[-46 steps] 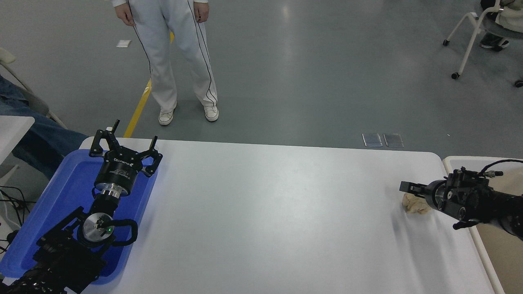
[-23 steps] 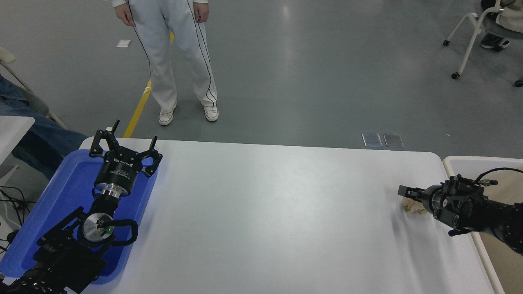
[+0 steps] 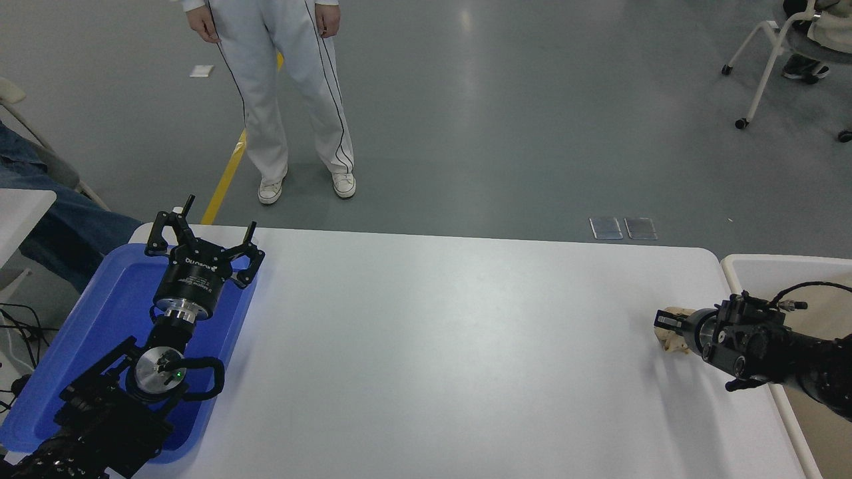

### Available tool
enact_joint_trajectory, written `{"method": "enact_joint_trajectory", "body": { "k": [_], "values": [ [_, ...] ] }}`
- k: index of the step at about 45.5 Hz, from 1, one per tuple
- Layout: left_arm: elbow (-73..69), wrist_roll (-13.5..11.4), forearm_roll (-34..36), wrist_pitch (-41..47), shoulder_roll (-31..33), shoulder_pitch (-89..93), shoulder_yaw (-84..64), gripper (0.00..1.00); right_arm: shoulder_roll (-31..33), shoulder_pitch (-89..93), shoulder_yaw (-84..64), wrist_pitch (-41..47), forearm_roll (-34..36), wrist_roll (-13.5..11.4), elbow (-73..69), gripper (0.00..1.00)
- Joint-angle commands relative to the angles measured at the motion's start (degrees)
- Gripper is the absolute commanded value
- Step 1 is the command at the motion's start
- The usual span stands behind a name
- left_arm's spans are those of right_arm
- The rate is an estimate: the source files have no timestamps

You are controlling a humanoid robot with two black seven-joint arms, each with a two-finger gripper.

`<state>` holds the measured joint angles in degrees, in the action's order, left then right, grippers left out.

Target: Pick up paper ball place in dustbin

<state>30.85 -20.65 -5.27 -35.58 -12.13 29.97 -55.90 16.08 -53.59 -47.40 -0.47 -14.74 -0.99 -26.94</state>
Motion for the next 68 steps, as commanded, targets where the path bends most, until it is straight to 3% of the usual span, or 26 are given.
{"method": "enact_joint_trajectory", "body": {
  "k": [1,19,31,47,63,68],
  "values": [
    [0.0,0.0,0.0,0.0,0.0,0.0,0.0,1.0,1.1,-1.1,1.6,0.3,1.4,0.0,-2.8,0.0],
    [0.0,0.0,0.1,0.1,0.0,0.0,0.0,1.0,8.3,-9.6,-0.1,0.4,1.6,0.1,-15.3,0.0],
    [0.0,0.1,0.1,0.1,0.0,0.0,0.0,1.0,12.3,-24.3,-11.7,2.3,1.7,0.1,-34.1,0.0],
    [0.0,0.1,0.1,0.1,0.0,0.0,0.0,1.0,15.2,-45.1,-17.8,29.6,1.7,0.2,-42.1,0.0],
    [0.0,0.1,0.1,0.1,0.0,0.0,0.0,1.0,14.7,-66.3,-21.2,45.5,-0.8,-0.1,-46.3,0.0],
    [0.0,0.1,0.0,0.1,0.0,0.0,0.0,1.0,14.1,-70.2,-21.1,45.5,-3.1,-0.1,-47.2,0.0]
  ]
}}
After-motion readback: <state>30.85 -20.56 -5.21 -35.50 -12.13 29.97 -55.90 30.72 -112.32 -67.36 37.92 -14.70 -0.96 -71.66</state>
